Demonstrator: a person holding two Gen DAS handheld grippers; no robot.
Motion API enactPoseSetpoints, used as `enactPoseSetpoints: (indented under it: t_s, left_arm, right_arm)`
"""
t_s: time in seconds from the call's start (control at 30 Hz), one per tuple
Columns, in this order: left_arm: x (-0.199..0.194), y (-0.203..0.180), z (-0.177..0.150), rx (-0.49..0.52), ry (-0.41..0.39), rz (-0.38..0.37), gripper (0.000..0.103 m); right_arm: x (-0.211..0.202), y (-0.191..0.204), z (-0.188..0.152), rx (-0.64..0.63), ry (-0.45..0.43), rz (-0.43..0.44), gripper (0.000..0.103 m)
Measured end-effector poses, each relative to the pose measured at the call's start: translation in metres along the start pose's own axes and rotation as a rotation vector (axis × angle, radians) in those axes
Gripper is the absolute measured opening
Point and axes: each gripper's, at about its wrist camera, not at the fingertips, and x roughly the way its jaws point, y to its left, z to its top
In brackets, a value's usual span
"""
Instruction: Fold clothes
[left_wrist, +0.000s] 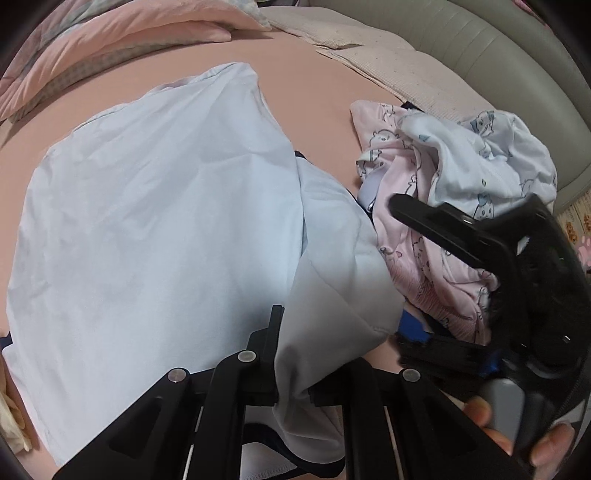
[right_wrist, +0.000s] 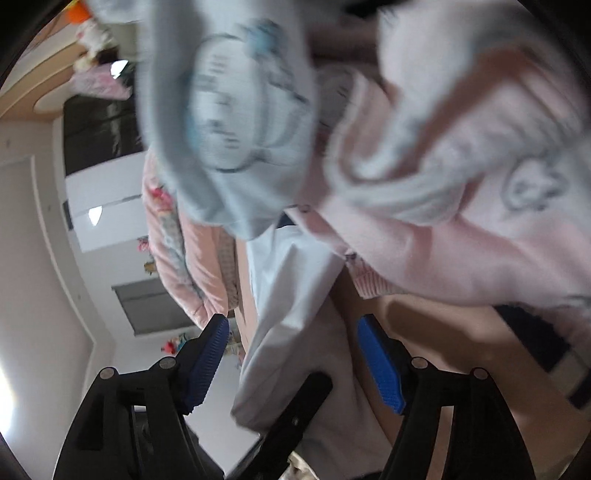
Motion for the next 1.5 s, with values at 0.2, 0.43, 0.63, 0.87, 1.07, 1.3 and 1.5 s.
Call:
enactPoseSetpoints:
  t_s: [0.2, 0.43, 0.63, 0.87, 1.07, 1.3, 1.5]
  left_arm:
    - [0.004, 0.012, -0.001, -0.012, 0.002, 0.009, 0.008]
    - [-0.015, 0.055, -0.005, -0.006, -0.001, 0.012, 0.008]
    - [-0.019, 0.058, -0.003, -0.016, -0.003, 0.004, 0.008]
    - [-0.027, 0.060, -0.003, -0.024, -0.013, -0.018, 0.008]
    - [-0.036, 0.060, -0.012, -0.038, -0.009, -0.030, 0.008]
    - [-0.035, 0.064, -0.008, -0.041, 0.009, -0.071, 0.008]
    - [-0.040, 0.046, -0.013, 0.034, -0.010, -0.023, 0.044]
  right_arm:
    - [0.016, 0.008, 0.005, -0.038, -0.029, -0.091, 0.072]
    - [0.031, 0.015, 0.009, -0.113, -0.030, -0.176, 0.054]
    - [0.041, 0.011, 0.011, -0.198, -0.015, -0.226, 0.008]
    - [0.033, 0.025, 0.008, -0.348, -0.036, -0.319, 0.008]
    - [0.021, 0.057, 0.005, -0.520, -0.081, -0.382, 0.007]
    - [0.021, 0.084, 0.001, -0.698, -0.080, -0.439, 0.007]
    - [0.034, 0.103, -0.009, -0.751, -0.013, -0.394, 0.007]
